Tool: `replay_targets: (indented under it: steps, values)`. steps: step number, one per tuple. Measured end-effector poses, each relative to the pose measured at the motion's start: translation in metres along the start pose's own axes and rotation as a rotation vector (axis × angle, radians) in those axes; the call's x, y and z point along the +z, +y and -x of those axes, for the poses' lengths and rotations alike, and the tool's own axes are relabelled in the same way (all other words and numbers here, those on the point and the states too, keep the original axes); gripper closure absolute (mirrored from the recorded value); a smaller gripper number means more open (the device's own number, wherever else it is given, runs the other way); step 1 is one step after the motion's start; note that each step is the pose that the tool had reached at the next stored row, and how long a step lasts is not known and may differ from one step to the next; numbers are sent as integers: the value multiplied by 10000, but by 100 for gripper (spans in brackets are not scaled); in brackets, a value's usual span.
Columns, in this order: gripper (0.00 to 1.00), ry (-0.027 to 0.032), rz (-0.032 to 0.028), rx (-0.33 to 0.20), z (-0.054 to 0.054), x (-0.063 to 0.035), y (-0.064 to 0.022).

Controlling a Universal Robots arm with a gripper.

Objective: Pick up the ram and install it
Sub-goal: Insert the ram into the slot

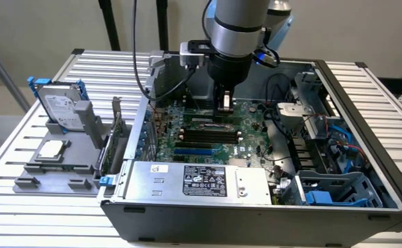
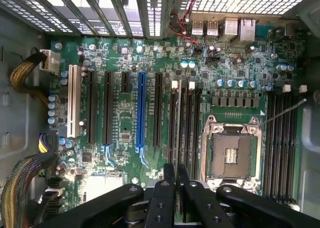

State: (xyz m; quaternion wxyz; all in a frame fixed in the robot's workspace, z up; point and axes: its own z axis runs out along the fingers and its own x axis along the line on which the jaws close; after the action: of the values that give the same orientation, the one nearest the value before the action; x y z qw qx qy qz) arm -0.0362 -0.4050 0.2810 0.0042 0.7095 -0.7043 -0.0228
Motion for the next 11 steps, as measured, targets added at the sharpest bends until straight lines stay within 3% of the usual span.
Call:
replay_targets:
  steps: [11]
  values:
    - [87,8,0,-15,-9,199,-26]
